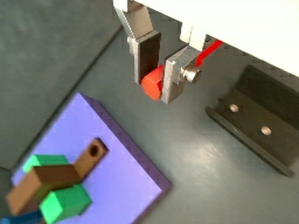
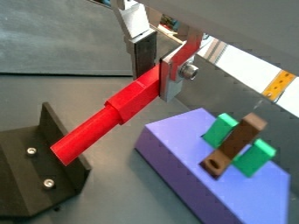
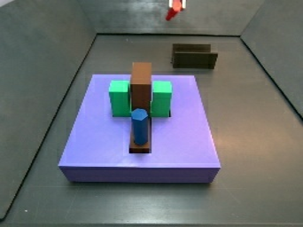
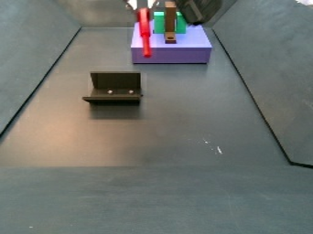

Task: Pick up the red object. Move up. Place the red object on the fixture. Regrasp the red object. Move to above the board. Insert the red object.
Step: Place the red object on the fixture.

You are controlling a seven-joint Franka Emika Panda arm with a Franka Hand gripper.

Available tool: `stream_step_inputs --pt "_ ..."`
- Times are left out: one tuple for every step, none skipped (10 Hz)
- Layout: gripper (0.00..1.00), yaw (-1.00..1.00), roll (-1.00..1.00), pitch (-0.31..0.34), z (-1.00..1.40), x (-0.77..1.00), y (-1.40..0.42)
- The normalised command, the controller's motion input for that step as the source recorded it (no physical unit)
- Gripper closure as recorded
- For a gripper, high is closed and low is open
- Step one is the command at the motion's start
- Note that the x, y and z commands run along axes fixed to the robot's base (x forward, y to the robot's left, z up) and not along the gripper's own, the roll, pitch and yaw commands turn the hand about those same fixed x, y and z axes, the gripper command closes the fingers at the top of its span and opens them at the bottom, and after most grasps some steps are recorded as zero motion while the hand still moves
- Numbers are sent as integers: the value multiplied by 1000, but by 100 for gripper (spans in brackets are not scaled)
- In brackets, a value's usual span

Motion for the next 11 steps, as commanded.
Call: stream_step_inputs --pt "100 -140 -80 -166 -437 731 9" --pt "100 -137 -180 -134 -437 766 71" --pt "100 -177 -257 -140 -417 809 77" --pt "100 -174 -254 -151 -397 794 71" --pt "100 -100 -234 -77 -380 691 94" --pt "100 -20 -240 -17 -371 609 114" --pt "100 -9 -274 -29 -334 563 80" --pt "100 -20 -303 -63 -371 500 74" --pt "100 -57 -257 -89 -397 454 49" --pt "100 -77 -209 -157 -486 289 49" --pt "100 -100 -117 -131 -463 274 26"
